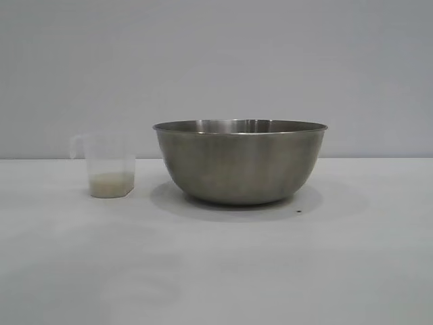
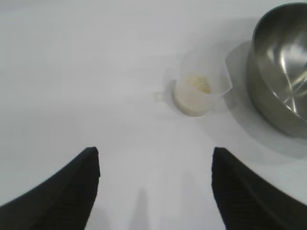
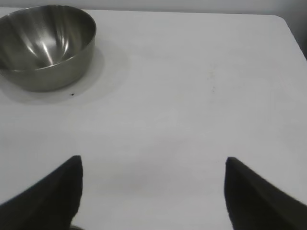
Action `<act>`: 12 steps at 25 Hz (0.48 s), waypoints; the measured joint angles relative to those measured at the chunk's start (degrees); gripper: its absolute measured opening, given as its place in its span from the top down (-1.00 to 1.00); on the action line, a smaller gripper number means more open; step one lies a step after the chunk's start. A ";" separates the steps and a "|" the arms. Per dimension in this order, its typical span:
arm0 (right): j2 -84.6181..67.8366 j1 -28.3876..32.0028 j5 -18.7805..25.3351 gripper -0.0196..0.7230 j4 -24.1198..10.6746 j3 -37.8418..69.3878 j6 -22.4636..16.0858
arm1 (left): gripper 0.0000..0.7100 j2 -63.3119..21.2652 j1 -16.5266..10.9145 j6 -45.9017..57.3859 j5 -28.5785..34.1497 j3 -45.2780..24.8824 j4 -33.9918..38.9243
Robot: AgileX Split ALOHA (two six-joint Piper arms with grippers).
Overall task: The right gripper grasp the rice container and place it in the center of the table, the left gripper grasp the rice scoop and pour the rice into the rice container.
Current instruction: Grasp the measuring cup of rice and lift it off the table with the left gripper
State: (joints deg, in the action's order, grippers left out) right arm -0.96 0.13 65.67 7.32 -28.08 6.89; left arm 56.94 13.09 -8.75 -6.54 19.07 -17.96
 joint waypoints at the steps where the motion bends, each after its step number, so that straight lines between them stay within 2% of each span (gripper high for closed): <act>1: 0.00 0.00 0.00 -0.58 0.00 0.00 0.00 | -0.23 -0.04 1.97 0.00 -2.75 -1.20 -0.10; 4: 0.00 0.00 0.00 -0.58 0.00 0.00 0.00 | -0.23 -0.04 7.17 -0.13 -11.91 -5.59 -0.22; 6: 0.00 0.00 0.00 -0.58 0.00 0.00 0.00 | -0.23 0.40 9.27 -0.13 -18.55 -8.54 -0.37; 8: 0.00 0.00 0.00 -0.58 0.00 0.00 0.00 | -0.23 1.90 10.28 -0.13 -24.15 -10.49 -0.48; 12: 0.00 0.00 0.00 -0.58 0.00 0.00 0.00 | -0.23 8.04 10.37 -0.02 -32.94 -11.41 -0.48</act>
State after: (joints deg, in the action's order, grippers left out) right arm -0.96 0.13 65.67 7.32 -28.08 6.89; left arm 64.98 23.45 -8.76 -39.49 7.66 -18.44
